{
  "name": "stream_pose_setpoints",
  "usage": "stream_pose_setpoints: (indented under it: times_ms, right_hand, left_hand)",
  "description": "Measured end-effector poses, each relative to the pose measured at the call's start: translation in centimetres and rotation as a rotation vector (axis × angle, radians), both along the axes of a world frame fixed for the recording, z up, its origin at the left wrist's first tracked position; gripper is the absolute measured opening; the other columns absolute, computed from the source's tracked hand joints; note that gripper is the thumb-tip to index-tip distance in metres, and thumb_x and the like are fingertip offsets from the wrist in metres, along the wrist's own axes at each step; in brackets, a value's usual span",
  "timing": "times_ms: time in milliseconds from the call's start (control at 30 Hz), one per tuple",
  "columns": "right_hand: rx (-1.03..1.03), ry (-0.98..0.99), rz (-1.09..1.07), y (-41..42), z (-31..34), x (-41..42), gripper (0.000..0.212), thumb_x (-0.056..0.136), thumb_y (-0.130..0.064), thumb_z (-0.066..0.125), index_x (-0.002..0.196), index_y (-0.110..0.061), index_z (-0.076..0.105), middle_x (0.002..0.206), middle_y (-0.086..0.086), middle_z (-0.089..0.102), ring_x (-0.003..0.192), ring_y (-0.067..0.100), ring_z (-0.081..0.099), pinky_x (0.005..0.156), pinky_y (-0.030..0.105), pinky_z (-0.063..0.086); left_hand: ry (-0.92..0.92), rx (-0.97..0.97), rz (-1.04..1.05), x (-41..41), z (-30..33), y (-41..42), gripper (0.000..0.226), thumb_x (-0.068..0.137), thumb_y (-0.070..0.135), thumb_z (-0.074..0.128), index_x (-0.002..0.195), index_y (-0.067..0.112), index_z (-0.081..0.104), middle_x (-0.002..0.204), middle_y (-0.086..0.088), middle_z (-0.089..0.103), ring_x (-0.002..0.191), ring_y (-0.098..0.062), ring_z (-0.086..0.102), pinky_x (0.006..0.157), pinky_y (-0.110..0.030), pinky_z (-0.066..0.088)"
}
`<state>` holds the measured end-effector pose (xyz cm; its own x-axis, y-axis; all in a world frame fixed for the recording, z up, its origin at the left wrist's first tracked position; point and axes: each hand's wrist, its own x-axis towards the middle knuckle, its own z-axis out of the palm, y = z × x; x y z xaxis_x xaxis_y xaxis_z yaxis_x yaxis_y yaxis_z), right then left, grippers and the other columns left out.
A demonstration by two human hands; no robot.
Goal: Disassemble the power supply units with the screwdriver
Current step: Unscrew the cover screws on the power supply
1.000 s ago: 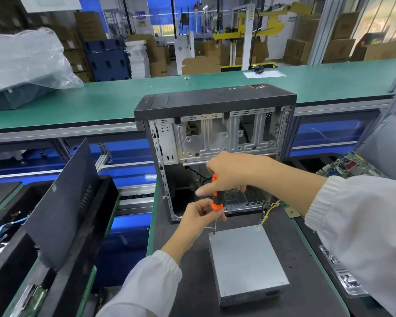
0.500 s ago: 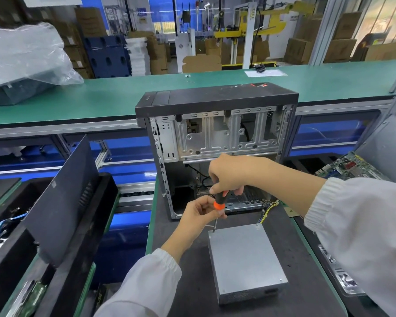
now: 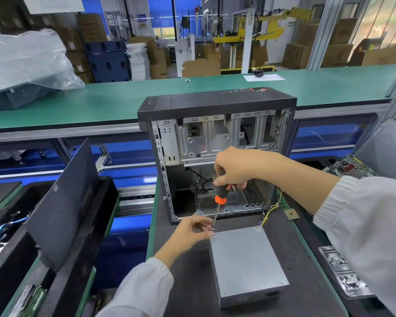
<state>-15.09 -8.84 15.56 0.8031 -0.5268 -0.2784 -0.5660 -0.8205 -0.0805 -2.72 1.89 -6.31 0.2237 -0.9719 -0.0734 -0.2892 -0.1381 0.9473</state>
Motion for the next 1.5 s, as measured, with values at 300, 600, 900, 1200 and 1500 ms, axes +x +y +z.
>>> stream_pose_setpoints:
  times_ms: [300, 600, 900, 1200, 1500]
  right_hand:
    - [0.052, -0.013, -0.069, -0.2, 0.4, -1.1, 0.029, 0.097, -0.033, 0.053, 0.095, -0.005, 0.063, 0.062, 0.001, 0.061, 0.049, 0.014, 0.062, 0.05, 0.019, 0.051]
    - [-0.058, 0.002, -0.131, -1.8, 0.1, -4.8, 0.031, 0.096, -0.03, 0.052, 0.095, -0.002, 0.067, 0.069, 0.009, 0.067, 0.055, 0.021, 0.061, 0.044, 0.02, 0.041]
    - [-0.116, -0.061, -0.128, -4.3, -1.8, -9.7, 0.026, 0.092, -0.027, 0.055, 0.09, -0.003, 0.066, 0.076, 0.009, 0.057, 0.064, 0.02, 0.046, 0.045, 0.024, 0.031]
    - [-0.123, -0.117, -0.031, -5.6, -3.3, -9.7, 0.027, 0.089, -0.028, 0.057, 0.087, -0.003, 0.066, 0.081, 0.012, 0.063, 0.051, 0.017, 0.04, 0.041, 0.023, 0.029]
    - [-0.081, -0.123, -0.004, -6.2, -4.0, -9.7, 0.026, 0.089, -0.026, 0.057, 0.088, -0.002, 0.067, 0.075, 0.009, 0.058, 0.058, 0.02, 0.043, 0.046, 0.025, 0.032]
  left_hand:
    - [0.135, -0.078, 0.097, -1.0, -0.1, -1.2, 0.012, 0.084, -0.008, 0.067, 0.095, -0.007, 0.071, 0.077, -0.025, 0.069, 0.074, -0.021, 0.071, 0.073, -0.023, 0.055]
    - [-0.008, -0.012, 0.165, -3.1, 0.7, -4.5, 0.032, 0.091, -0.014, 0.041, 0.097, 0.002, 0.068, 0.074, -0.005, 0.064, 0.06, -0.012, 0.058, 0.059, -0.025, 0.051]
    - [-0.11, -0.016, 0.188, -9.7, -0.1, -8.7, 0.024, 0.095, 0.008, 0.049, 0.086, 0.009, 0.07, 0.091, -0.001, 0.067, 0.085, -0.013, 0.057, 0.074, -0.023, 0.042]
    - [-0.39, -0.012, 0.019, -9.0, -1.7, -8.7, 0.017, 0.088, 0.007, 0.063, 0.092, 0.015, 0.077, 0.081, 0.006, 0.054, 0.08, -0.009, 0.052, 0.073, -0.018, 0.039]
    - [-0.174, 0.033, -0.062, -8.4, -1.6, -8.8, 0.015, 0.084, 0.01, 0.072, 0.08, 0.023, 0.078, 0.058, 0.019, 0.061, 0.053, 0.007, 0.05, 0.054, -0.007, 0.034]
